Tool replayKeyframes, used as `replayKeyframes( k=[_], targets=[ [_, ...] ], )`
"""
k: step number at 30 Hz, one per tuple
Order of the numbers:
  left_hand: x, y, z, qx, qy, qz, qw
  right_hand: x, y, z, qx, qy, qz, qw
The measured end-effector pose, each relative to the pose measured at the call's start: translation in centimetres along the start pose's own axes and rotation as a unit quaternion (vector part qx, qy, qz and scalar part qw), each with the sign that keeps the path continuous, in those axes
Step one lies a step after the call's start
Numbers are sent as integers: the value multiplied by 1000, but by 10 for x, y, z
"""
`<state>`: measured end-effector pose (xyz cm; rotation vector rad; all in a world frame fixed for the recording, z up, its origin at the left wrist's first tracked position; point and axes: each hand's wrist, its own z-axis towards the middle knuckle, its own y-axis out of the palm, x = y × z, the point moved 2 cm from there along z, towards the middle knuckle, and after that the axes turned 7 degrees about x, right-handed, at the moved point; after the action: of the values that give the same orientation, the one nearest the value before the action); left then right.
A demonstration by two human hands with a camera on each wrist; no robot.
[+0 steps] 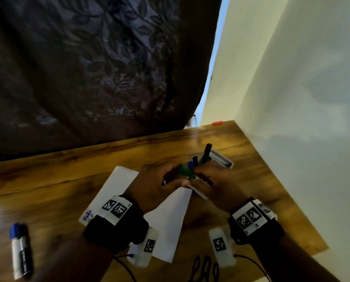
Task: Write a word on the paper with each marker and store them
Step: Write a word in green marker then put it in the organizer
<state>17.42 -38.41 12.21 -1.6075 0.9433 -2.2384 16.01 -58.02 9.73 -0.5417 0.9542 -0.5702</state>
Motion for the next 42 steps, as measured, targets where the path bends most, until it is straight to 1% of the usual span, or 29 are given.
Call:
replayKeyframes(
  k=[1,3,7,8,11,12,14,16,18,20,23,26,32,36,39,40,42],
  targets=[
    [0,5,4,3,-4,6,1000,12,-9,1,3,35,9,999],
    [-3,12,7,13,-11,19,1000,35,-26,7,35,104,32,993],
    [-9,25,10,27,-19,42,999,76,-53,21,124,190,84,970],
    [-10,29,10,29,-24,44,998,82,-55,24,127,206,96,966],
    [-12,34,9,30,-51,56,997,87,-45,32,97,256,133,953],
    [-13,35,9,31,-59,67,996,87,-40,36,96,261,135,951],
    [-13,35,8,31,-71,87,993,92,-26,41,101,252,106,957],
    [-14,35,6,32,-82,98,991,96,-13,44,67,228,48,970],
    [-15,33,3,41,-90,107,989,100,-2,43,21,223,16,974],
    [-17,30,0,52,-94,115,988,102,5,41,-3,219,-5,976],
    [-20,27,-7,54,-101,122,986,102,11,39,-1,203,-30,979],
    [-22,23,-12,56,-103,118,986,100,11,38,6,206,-25,978],
    [-25,10,-21,53,-94,108,988,90,-1,37,64,207,-28,976],
    [-37,-8,-35,62,-90,111,988,61,-12,39,111,151,-29,982],
    [-50,-33,-55,73,-101,103,987,16,-6,44,129,73,-23,989],
    [-57,-46,-66,81,-110,103,985,-4,3,47,129,48,-11,990],
    [-73,-68,-86,96,-132,102,981,-39,22,50,121,27,7,992]
  ],
)
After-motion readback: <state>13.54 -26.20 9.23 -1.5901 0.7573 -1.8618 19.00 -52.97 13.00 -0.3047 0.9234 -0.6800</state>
